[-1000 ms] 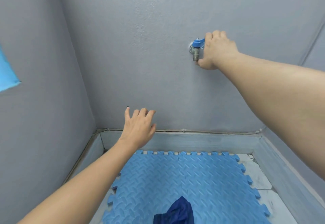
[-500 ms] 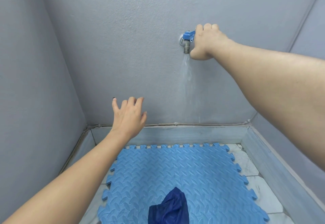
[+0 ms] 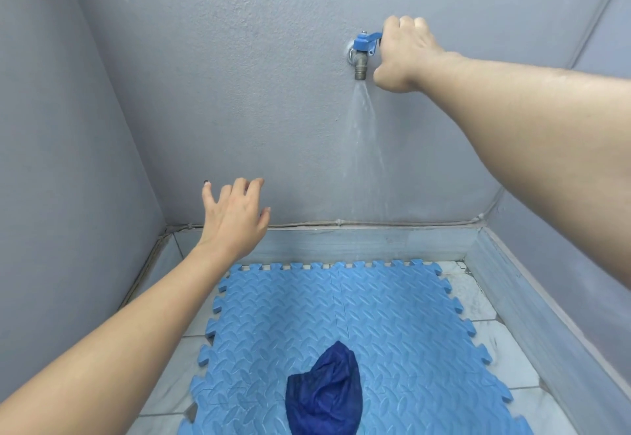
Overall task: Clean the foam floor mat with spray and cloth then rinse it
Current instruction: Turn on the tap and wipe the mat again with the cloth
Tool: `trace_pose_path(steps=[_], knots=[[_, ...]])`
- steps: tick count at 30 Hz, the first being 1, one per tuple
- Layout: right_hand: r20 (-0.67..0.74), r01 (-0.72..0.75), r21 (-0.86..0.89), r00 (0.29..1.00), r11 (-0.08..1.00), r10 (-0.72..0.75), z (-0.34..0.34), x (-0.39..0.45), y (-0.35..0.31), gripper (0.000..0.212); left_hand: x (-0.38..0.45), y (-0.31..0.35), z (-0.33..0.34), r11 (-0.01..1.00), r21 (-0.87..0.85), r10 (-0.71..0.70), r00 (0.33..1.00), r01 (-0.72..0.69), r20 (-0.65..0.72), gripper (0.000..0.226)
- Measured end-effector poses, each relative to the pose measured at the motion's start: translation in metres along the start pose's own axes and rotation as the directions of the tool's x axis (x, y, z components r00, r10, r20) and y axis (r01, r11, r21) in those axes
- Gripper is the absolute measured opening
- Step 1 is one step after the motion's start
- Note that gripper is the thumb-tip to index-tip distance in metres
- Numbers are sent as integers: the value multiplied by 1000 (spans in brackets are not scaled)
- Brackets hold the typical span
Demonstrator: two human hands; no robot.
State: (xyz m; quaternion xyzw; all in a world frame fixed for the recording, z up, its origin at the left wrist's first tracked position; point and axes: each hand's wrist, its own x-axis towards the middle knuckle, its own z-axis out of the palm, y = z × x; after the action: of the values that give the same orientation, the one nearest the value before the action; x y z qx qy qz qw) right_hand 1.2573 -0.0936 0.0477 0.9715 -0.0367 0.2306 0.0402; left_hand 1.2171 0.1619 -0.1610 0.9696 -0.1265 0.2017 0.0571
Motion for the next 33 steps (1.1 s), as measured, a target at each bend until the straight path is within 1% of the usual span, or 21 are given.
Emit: trace_pose_path(steps=[5,11,14,17,19,21,22,23,24,25,26,27,28,29,30,31,32,33], knots=[[-9,24,41,1000,999,-24,12,12,13,43,-4,-1,14,999,8,36,999,-36,17,49],[-43,71,35,997,997,-69,23,22,23,42,-8,-7,33,999,4,46,999,-46,25,49],[-44,75,39,996,996,-74,26,27,26,43,-12,-5,42,999,8,51,998,-51,29,48],[-23,57,70,998,996,-55,25,25,23,49,-19,-3,50,998,5,67,998,-67,23,48],[-57,28,193,998,981,-17,25,15,18,59,-30,5,56,997,-25,67,998,-67,4,47],[-194,46,419,980,907,40,37,-17,15,75,-55,20,70,990,-104,92,996,-92,-13,45],[-258,76,510,964,857,68,53,-45,16,81,-76,31,79,978,-156,137,990,-137,-5,45],[-264,84,563,961,822,83,79,-80,22,82,-101,44,89,957,-215,206,978,-197,20,46],[-201,55,575,977,817,76,112,-123,32,81,-128,58,99,929,-262,289,955,-263,66,49],[-84,6,547,995,837,48,149,-169,47,78,-154,73,111,900,-285,376,918,-330,123,51],[71,-52,496,997,867,19,190,-219,62,76,-180,83,128,881,-279,442,877,-383,191,54],[238,-119,422,971,899,17,226,-268,78,74,-201,90,141,877,-271,462,850,-396,255,58],[386,-181,321,921,930,46,255,-309,94,73,-215,93,153,882,-264,460,833,-390,306,63],[500,-242,230,860,943,99,282,-346,105,74,-225,91,168,890,-256,449,825,-378,344,67],[560,-297,181,815,938,150,302,-378,112,74,-230,86,182,899,-249,433,821,-361,372,69],[573,-330,157,798,931,186,316,-404,115,73,-232,76,194,922,-251,377,836,-296,399,69],[551,-340,150,808,928,207,323,-421,116,73,-227,63,202,952,-245,273,875,-186,399,67],[517,-343,157,827,926,218,329,-433,114,74,-221,47,210,975,-221,126,909,-38,398,66]])
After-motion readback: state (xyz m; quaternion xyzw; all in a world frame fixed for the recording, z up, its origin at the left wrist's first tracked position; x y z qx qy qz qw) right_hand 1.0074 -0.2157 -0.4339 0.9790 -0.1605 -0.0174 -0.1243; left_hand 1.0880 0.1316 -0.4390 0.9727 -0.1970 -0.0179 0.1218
